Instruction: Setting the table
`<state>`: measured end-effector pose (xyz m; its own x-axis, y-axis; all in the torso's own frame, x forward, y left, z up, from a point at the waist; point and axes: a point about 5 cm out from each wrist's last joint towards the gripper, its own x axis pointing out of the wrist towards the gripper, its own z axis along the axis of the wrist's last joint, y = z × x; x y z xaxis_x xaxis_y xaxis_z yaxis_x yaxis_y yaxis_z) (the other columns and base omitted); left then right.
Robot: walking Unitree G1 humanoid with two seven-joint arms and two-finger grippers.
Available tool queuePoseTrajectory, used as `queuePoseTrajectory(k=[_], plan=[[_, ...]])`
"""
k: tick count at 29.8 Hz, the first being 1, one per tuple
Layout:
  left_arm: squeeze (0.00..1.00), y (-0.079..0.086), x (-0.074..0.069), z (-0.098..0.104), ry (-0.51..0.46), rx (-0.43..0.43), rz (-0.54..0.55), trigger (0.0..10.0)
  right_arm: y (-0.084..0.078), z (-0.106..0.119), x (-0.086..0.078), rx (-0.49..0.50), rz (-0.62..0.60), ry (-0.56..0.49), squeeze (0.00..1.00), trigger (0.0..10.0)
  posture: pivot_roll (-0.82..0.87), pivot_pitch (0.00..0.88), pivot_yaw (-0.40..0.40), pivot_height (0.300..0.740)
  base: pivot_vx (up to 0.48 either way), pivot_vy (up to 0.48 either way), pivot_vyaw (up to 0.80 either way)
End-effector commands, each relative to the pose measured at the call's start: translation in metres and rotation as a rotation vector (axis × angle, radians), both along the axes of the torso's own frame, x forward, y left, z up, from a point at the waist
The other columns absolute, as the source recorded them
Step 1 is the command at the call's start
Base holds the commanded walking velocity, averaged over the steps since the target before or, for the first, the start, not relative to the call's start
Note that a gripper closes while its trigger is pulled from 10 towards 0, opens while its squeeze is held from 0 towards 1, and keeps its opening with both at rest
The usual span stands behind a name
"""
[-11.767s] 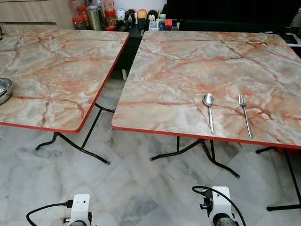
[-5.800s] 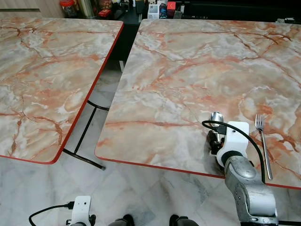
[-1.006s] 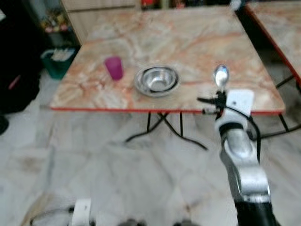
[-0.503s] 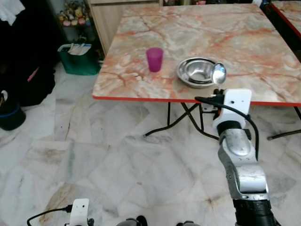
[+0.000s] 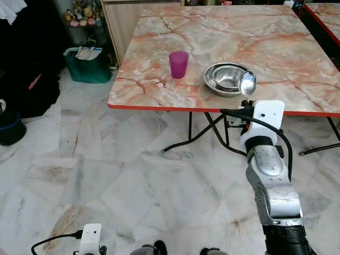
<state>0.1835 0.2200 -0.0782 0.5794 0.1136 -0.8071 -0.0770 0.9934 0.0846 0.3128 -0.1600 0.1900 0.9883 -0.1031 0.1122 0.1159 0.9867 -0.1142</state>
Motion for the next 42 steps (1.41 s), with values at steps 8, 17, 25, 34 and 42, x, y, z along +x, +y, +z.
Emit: queuePoseTrajectory(k=[8, 17, 25, 34, 42], plan=[[0.00, 0.001, -0.005, -0.002, 0.018, 0.015, 0.001, 10.0, -0.002, 0.003, 0.000, 0.002, -0.005, -0.014, 0.00, 10.0, -0.04, 0.185, 0.049, 0.740, 0.000, -0.476, 0.00], [0.00, 0.000, -0.006, -0.003, 0.007, 0.008, 0.029, 10.0, -0.002, 0.005, 0.001, -0.001, -0.003, -0.018, 0.00, 10.0, -0.04, 0.184, 0.045, 0.740, 0.000, -0.166, 0.00], [0.00, -0.002, -0.007, -0.003, 0.003, 0.008, 0.045, 10.0, -0.002, 0.003, 0.001, -0.004, 0.002, -0.011, 0.00, 10.0, -0.03, 0.175, 0.038, 0.740, 0.000, 0.000, 0.00], [0.00, -0.004, 0.005, 0.002, -0.052, 0.008, 0.041, 10.0, -0.003, 0.004, 0.002, -0.008, 0.004, -0.012, 0.00, 10.0, -0.04, 0.177, 0.029, 0.740, 0.192, 0.000, 0.00], [0.00, -0.005, 0.004, 0.002, -0.050, 0.004, 0.043, 10.0, -0.004, 0.006, 0.003, -0.009, 0.004, -0.017, 0.00, 10.0, -0.04, 0.183, 0.025, 0.740, 0.310, 0.000, 0.00]])
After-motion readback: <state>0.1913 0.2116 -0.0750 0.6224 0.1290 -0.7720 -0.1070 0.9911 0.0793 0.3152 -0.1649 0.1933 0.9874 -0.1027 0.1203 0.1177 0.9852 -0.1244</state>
